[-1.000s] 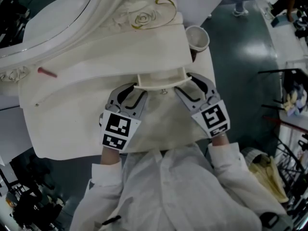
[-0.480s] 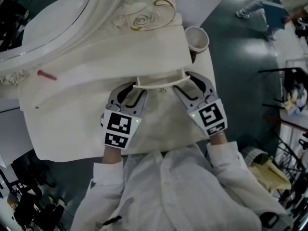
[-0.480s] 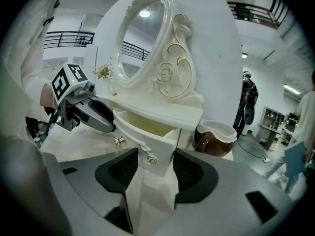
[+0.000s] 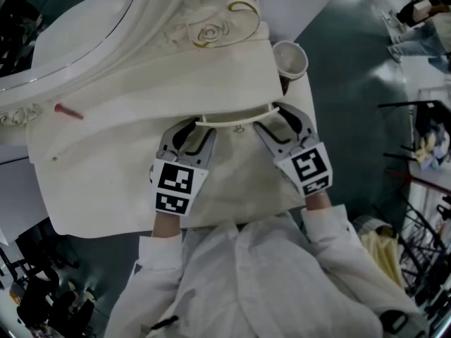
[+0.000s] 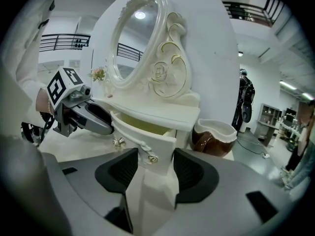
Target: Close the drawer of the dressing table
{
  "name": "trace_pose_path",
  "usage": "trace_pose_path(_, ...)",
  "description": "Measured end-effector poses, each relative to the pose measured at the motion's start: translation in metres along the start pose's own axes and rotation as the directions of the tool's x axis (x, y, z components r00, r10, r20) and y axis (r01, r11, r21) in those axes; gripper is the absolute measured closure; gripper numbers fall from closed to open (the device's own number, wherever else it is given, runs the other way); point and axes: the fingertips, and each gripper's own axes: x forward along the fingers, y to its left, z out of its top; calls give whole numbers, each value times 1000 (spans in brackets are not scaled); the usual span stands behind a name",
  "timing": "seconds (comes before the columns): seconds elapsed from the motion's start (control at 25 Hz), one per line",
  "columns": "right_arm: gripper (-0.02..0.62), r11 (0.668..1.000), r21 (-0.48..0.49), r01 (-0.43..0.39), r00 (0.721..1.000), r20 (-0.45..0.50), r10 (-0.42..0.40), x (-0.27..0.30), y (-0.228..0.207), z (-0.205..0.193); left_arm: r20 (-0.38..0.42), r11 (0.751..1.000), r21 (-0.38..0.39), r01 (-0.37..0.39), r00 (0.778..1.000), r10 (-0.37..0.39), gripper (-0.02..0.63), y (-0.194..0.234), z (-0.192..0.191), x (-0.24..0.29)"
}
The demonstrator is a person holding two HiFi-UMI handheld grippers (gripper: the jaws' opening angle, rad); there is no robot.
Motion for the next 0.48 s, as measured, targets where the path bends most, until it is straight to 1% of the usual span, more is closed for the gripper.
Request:
trace_pose_path(0.2, 385, 998, 58, 25, 999, 37, -27, 1, -9, 3, 13, 999, -36, -4, 1000, 4, 465, 0, 5, 2)
trace_pose_path(0.48, 385, 998, 68, 18, 999, 39, -21, 6, -12, 5, 27, 996, -89, -15, 999, 18, 465, 6, 5, 6)
